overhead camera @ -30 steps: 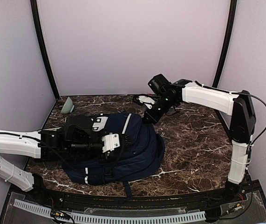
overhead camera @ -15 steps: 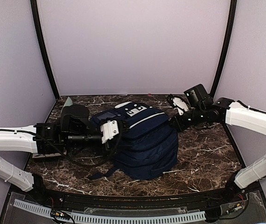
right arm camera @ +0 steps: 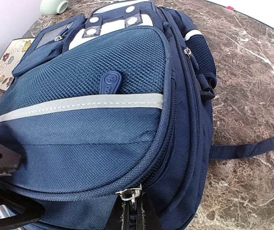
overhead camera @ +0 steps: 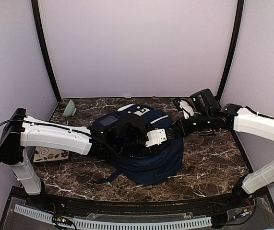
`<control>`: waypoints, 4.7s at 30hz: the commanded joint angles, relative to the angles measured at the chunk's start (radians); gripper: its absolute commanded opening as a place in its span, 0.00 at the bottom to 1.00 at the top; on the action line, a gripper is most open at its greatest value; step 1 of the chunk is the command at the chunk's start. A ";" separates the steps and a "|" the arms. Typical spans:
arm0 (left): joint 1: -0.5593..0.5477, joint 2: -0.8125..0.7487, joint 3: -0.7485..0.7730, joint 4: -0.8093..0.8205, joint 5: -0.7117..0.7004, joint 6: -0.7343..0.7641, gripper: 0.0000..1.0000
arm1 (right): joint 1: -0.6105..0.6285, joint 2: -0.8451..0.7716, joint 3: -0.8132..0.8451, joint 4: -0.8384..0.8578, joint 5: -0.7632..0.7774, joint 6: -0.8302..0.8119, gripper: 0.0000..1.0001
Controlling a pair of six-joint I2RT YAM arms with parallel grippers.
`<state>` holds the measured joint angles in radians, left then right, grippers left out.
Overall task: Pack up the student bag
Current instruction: Hold the upper front pocket of the student bag, then zip the upper front pocket of the student bag, then adjust the student bag at the center of the board, then reset both arms
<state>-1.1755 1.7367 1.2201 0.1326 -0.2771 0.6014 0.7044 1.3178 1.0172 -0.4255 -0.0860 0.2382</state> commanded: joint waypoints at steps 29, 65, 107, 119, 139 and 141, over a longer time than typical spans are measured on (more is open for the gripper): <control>-0.010 -0.687 -0.510 -0.277 0.529 0.218 0.00 | -0.121 0.310 0.494 -0.491 0.253 -0.479 0.00; 0.303 -0.952 -0.520 -0.192 0.400 -0.515 0.88 | -0.045 0.132 0.120 -0.053 -0.157 -0.494 0.00; 0.525 -0.582 -0.435 0.051 0.296 -0.489 0.72 | 0.326 0.169 0.077 0.038 0.010 -0.229 0.00; 0.528 -0.499 -0.383 -0.043 0.308 -0.537 0.72 | 0.159 0.210 0.129 -0.007 0.005 -0.247 0.05; 0.985 -0.577 -0.457 0.022 0.137 -0.801 0.99 | -0.652 -0.325 -0.284 0.317 0.067 0.164 1.00; 1.051 -0.574 -0.496 0.038 0.096 -0.868 0.99 | -0.698 -0.354 -0.382 0.423 0.093 0.180 1.00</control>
<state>-0.2379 1.1809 0.8059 0.1242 -0.0975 -0.1143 0.0887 0.9989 0.7910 -0.2047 0.0078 0.3130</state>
